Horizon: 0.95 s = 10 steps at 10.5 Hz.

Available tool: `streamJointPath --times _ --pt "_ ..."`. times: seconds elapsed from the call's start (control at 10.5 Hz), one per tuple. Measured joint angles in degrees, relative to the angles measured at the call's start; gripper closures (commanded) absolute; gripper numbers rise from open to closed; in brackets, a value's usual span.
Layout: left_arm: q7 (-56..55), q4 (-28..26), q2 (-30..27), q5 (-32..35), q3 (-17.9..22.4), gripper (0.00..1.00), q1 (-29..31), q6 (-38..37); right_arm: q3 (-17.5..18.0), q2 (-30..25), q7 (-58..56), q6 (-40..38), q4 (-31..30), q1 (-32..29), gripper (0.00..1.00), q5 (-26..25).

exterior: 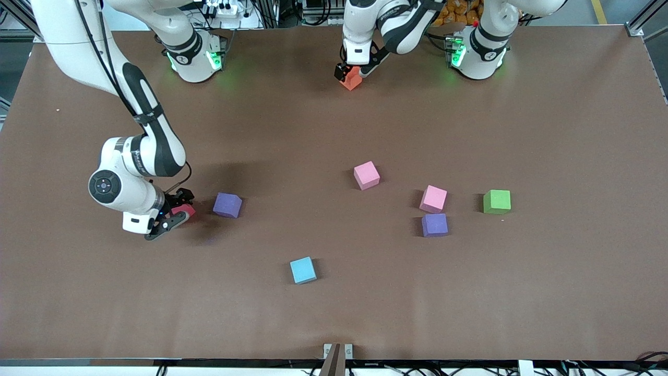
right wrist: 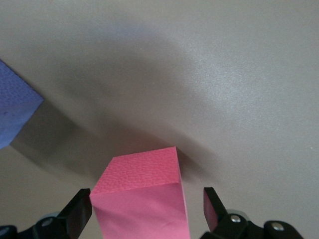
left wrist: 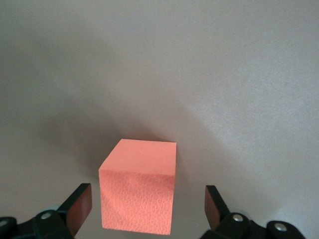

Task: Arrange blocks into number 1
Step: 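Lift the orange cube and set it down with the left gripper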

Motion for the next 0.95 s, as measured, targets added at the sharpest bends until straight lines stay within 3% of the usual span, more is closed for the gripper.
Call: streamJointPath --times 0.1,0.38,0.48,0.67,0.76,0.95 --pt "-1.30 -0.04 0.92 1.45 -0.09 0.00 0.00 0.82 -0.41 0.28 -0.61 0.95 -0.20 0.00 0.14 0.00" --pt "-1.49 -0.05 2.95 1.77 -0.15 0.04 0.02 2.62 -0.75 0.44 -1.05 2.42 -1.35 0.20 0.54 0.00" --pt "-1.49 -0.05 3.37 1.86 -0.15 0.33 0.03 3.21 -0.85 0.41 -1.04 2.47 -1.36 0.36 0.59 0.00" --pt "-1.52 -0.05 3.97 2.91 -0.15 0.90 0.08 3.58 -0.98 0.38 -0.78 2.58 -1.33 0.52 0.59 0.14" --pt "-1.52 -0.04 4.05 3.95 -0.15 1.00 0.17 3.74 -1.01 0.25 -0.18 2.76 -1.19 0.55 0.59 0.17" --pt "-1.89 0.26 4.02 10.88 -0.15 1.00 1.08 3.95 -1.13 -1.35 5.74 3.10 -0.45 1.26 0.57 0.27"
